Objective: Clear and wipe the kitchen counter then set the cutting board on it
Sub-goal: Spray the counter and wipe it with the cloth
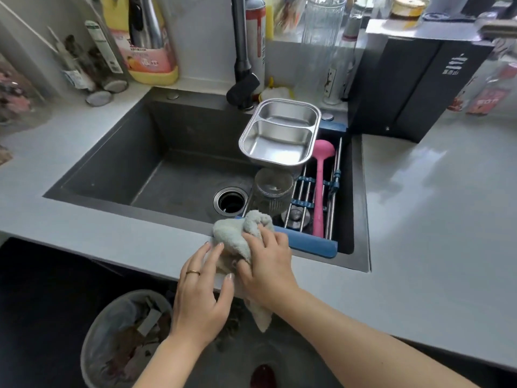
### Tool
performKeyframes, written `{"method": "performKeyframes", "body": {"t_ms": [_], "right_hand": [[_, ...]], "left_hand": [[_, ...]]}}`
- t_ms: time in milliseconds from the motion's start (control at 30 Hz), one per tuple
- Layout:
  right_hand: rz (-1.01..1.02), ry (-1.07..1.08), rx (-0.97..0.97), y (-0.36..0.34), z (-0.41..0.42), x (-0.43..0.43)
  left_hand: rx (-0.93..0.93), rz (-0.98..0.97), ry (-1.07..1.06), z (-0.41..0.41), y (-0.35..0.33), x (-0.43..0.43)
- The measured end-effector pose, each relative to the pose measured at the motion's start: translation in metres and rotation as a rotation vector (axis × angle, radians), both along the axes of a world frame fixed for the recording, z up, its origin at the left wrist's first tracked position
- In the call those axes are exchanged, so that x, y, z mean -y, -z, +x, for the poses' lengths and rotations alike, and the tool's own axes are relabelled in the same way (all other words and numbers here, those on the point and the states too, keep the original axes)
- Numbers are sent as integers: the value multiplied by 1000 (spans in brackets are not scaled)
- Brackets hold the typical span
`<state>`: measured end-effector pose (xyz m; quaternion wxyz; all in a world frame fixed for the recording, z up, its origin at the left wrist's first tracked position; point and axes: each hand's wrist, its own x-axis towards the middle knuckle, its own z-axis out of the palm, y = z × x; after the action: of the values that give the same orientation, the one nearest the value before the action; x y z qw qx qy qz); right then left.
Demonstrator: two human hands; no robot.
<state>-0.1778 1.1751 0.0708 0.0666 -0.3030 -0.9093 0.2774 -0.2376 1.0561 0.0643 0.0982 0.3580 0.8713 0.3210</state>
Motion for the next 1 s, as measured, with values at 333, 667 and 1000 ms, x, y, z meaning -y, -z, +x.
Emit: {"method": "performKeyframes", "body": {"t_ms": [333,667,1000], "right_hand": [[138,385,144,6,85,-45],[208,517,113,4,89,-42],[54,395,13,1,90,-30]], "left_hand": [[-62,-199,-21,-22,15,-51],[-101,-187,59,-17,21,-87],[-61,-165,33,-11,18,-82]]}}
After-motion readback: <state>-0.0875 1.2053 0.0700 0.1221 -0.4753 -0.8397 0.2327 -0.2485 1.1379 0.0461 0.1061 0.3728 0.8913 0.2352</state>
